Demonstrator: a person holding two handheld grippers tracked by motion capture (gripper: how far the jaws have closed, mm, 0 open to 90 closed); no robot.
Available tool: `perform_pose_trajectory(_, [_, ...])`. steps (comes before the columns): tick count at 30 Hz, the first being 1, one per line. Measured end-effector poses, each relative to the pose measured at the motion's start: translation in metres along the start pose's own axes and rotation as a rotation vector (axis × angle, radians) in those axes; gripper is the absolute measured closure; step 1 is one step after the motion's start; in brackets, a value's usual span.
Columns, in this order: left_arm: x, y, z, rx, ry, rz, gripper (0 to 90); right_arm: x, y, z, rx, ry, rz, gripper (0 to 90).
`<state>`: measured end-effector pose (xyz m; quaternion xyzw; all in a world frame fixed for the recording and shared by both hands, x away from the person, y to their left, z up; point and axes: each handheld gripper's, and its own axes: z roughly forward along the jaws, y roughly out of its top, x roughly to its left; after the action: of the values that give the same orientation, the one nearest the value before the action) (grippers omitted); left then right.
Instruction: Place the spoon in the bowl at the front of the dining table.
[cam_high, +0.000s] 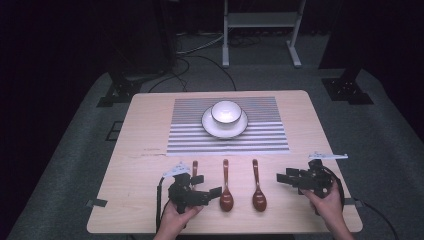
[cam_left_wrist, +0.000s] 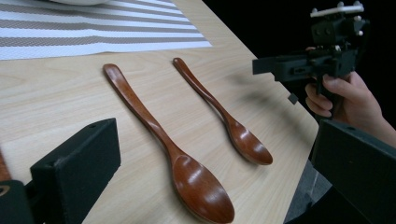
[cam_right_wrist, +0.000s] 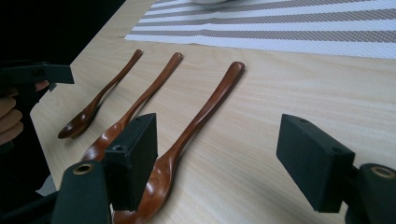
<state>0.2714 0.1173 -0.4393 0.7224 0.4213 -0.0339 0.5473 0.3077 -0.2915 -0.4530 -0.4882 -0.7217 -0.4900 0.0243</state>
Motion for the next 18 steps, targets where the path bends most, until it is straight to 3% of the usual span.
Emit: perform_pose_trajectory(18, [-0.015, -0.004, 0.016, 0.056, -0.071, 0.018, 0.1, 0.019, 0.026, 0.032, 0.071, 0.039, -0.054, 28.0])
